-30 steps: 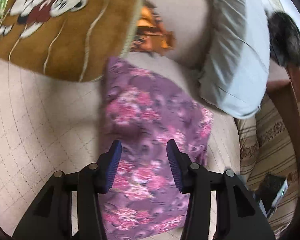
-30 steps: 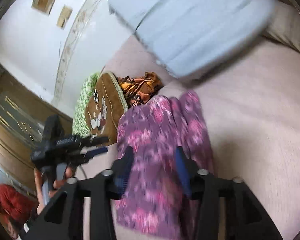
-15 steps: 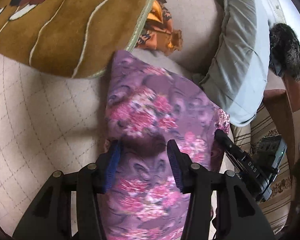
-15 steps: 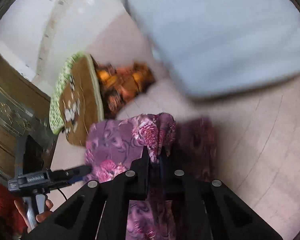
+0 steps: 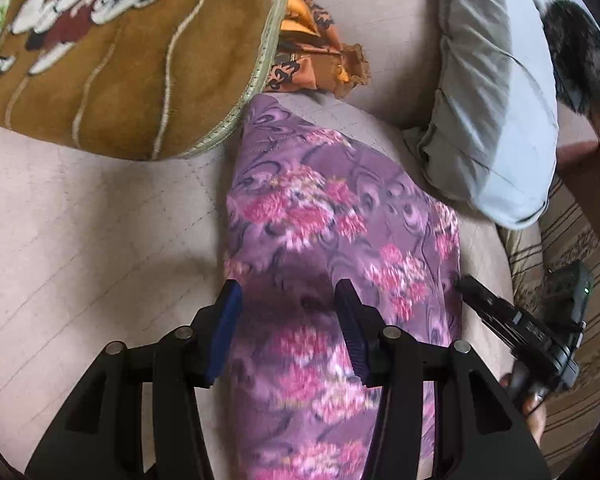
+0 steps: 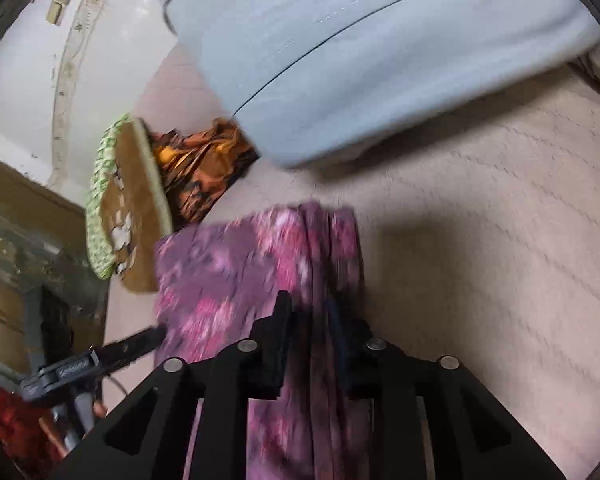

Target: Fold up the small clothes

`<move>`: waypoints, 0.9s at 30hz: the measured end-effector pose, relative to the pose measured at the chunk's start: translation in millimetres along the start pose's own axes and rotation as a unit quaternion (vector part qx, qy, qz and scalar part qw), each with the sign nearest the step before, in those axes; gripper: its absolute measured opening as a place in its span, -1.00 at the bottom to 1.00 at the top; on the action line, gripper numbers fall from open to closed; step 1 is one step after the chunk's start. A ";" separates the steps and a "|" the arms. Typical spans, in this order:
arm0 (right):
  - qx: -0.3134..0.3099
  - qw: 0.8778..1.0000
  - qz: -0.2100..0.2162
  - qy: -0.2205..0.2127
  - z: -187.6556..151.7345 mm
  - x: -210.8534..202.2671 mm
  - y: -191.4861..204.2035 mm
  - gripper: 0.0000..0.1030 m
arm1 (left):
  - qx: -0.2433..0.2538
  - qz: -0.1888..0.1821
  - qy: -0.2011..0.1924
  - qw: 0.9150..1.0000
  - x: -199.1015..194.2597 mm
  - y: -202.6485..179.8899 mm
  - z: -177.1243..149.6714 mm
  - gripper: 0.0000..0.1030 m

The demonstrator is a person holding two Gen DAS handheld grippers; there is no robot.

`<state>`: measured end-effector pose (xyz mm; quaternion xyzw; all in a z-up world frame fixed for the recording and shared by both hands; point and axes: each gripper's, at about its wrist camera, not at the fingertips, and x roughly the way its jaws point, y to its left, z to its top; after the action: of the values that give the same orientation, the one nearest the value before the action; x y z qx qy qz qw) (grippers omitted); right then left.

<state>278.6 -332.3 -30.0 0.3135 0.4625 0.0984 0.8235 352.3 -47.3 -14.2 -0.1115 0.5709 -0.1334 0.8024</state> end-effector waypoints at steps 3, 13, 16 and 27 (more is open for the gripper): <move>-0.001 1.000 0.012 0.010 -22.2 -17.8 -7.0 -0.32 | 0.009 0.023 -0.006 1.000 -7.9 -6.2 -15.1 -0.09; -0.043 0.998 -0.030 0.023 -51.6 -16.4 18.7 -0.79 | 0.025 0.078 -0.009 0.997 -20.7 -14.2 -43.2 -0.07; -0.088 0.995 -0.047 0.000 -50.2 -31.4 35.3 -0.89 | 0.037 0.090 -0.015 0.995 -24.2 -16.9 -49.0 -0.02; 0.049 0.999 0.024 -0.007 -62.3 -50.3 -29.5 -0.55 | -0.013 0.020 0.038 0.999 -15.5 15.3 -82.6 0.09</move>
<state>195.7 -351.7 -36.1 0.3648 0.4531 0.0932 0.8080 270.6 -29.8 -32.2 -0.1052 0.6045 -0.1136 0.7814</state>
